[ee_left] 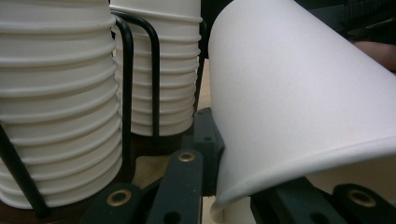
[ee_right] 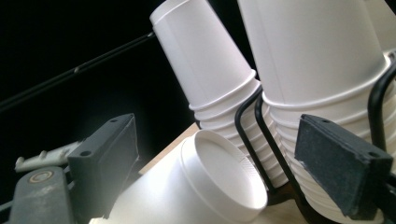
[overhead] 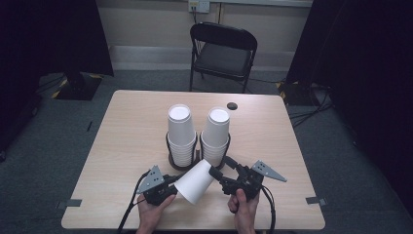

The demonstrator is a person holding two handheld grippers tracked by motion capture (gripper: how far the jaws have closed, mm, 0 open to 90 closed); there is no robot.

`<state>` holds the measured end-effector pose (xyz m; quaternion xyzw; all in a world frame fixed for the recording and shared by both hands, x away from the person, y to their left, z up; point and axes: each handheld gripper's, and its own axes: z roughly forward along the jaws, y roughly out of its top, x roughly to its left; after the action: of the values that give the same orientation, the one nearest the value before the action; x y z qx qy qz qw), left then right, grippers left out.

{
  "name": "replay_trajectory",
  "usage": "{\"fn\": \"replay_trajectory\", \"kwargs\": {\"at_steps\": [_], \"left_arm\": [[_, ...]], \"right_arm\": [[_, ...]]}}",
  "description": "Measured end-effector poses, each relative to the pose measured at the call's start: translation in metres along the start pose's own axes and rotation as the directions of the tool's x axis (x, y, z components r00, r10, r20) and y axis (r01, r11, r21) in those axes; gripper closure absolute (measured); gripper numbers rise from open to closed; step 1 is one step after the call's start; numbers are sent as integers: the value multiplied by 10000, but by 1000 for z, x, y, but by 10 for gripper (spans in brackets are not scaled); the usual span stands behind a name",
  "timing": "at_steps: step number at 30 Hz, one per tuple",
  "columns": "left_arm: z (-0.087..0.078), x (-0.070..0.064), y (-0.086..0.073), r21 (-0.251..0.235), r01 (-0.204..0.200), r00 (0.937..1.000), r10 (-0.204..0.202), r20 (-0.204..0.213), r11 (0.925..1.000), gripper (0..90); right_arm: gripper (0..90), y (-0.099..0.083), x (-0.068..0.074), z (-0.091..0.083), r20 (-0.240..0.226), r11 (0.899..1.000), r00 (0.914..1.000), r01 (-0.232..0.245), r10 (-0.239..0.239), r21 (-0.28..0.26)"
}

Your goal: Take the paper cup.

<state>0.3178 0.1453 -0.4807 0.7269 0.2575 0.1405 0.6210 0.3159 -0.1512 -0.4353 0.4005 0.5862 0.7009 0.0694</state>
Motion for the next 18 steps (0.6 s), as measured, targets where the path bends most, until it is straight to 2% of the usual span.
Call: {"fn": "replay_trajectory", "kwargs": {"at_steps": [3, 6, 13, 18], "left_arm": [[-2, 2, 2, 249, 122, 9999, -125, 98, 9996, 848], [-3, 4, 5, 569, 43, 9999, -49, 115, 9984, 848], [-8, 7, 15, 914, -117, 9999, 113, 52, 9957, 848], [-9, 11, 23, 1344, -207, 9997, 189, 148, 9907, 849]], "right_arm": [[125, -2, 0, -4, -386, 9979, 9971, 648, -649, -46], [125, -5, 0, -7, -717, 9947, 9922, 1030, -1023, 62], [139, -11, -2, -11, -775, 9895, 9881, 1368, -1330, 466], [149, -16, -3, -14, -744, 9754, 9745, 2156, -2119, 453]]}}
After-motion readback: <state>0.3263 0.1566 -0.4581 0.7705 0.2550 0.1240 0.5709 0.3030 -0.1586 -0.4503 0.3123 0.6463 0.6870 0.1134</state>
